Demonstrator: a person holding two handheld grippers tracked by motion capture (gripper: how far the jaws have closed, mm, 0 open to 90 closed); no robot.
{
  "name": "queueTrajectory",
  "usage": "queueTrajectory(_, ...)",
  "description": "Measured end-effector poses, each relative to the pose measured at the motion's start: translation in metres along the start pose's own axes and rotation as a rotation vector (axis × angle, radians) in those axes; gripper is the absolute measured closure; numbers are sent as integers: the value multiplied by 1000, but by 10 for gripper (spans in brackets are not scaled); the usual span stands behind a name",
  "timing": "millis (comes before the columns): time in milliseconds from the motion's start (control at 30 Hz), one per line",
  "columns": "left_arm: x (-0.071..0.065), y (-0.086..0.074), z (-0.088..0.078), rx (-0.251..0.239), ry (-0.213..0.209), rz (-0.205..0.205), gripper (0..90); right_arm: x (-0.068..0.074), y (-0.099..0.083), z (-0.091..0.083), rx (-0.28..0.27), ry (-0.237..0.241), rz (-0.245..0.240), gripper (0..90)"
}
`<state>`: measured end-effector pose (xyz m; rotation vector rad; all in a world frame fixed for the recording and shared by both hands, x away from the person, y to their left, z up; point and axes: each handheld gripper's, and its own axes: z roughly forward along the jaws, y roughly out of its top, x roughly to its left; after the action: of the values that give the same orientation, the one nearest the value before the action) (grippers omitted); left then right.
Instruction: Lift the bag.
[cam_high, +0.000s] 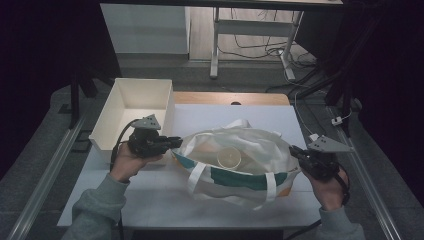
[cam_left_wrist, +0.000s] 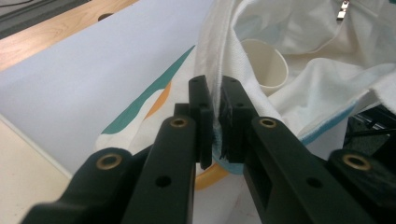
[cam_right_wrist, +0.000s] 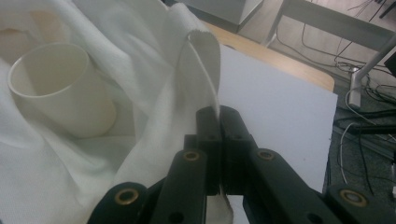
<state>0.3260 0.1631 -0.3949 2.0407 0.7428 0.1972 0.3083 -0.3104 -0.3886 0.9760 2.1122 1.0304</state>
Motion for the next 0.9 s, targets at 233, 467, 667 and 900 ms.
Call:
queueTrajectory(233,-2,3,-4,-22,1,7,846,0,14,-3,-35,-7,-15,874)
queueTrajectory(467,-4,4,-4,-27,-16,8,846,-1,18,3,-29,-10,-18,874)
queueTrajectory(667,-17,9,-20,-71,-31,39,846,-1,26,-13,-68,-10,-30,873)
queueTrajectory(900,-18,14,-36,-136,-16,35,848,-13,41,-28,-125,-9,-3,874)
